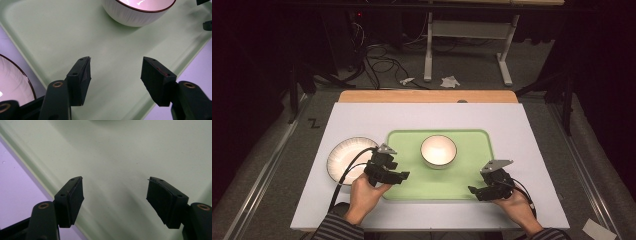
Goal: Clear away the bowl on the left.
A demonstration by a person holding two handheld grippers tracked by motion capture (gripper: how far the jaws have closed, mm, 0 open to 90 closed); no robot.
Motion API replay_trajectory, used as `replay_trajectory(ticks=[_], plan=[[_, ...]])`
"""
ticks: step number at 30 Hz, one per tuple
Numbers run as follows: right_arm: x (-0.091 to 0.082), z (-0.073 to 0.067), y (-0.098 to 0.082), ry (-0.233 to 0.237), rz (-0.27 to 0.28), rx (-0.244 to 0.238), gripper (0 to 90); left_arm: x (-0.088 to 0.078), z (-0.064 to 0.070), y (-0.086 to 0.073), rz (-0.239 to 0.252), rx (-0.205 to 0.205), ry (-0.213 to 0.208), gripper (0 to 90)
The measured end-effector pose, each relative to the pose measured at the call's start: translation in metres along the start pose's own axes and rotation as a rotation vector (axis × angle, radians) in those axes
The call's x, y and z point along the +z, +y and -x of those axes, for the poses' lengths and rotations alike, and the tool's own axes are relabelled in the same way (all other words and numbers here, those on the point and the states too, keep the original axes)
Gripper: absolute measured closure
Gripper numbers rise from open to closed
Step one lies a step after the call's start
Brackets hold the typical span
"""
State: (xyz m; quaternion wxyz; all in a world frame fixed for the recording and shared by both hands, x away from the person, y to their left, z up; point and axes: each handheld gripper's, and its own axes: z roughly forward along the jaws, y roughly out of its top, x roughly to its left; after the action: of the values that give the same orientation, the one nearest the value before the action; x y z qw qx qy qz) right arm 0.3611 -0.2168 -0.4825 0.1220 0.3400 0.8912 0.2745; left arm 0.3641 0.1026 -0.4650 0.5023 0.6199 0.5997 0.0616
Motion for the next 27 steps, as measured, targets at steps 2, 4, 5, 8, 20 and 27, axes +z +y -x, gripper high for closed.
replay_trajectory(ticks=[2,4,5,8,20,27], plan=[[-0.0002,0.0002,-0.0002,0.000,0.002,0.003,30.9,0.0014,-0.0005,-0.0014,-0.006,0.009,0.010,40.9],[0.0000,0.0007,-0.0002,0.000,0.000,0.005,30.8,0.0027,-0.0014,-0.0021,-0.013,0.017,0.019,40.8],[0.0001,0.0011,-0.0002,-0.001,-0.001,0.001,30.8,0.0035,-0.0019,-0.0023,-0.015,0.016,0.022,40.7],[0.0008,0.0025,-0.0004,0.001,-0.003,-0.002,30.8,0.0044,-0.0026,-0.0027,-0.021,0.018,0.024,40.6],[0.0006,0.0044,-0.0009,-0.005,-0.003,0.011,30.2,0.0066,-0.0018,-0.0051,-0.037,0.020,0.031,40.2],[0.0009,0.0050,-0.0010,-0.007,-0.003,0.018,30.2,0.0082,-0.0026,-0.0059,-0.049,0.021,0.034,40.1]])
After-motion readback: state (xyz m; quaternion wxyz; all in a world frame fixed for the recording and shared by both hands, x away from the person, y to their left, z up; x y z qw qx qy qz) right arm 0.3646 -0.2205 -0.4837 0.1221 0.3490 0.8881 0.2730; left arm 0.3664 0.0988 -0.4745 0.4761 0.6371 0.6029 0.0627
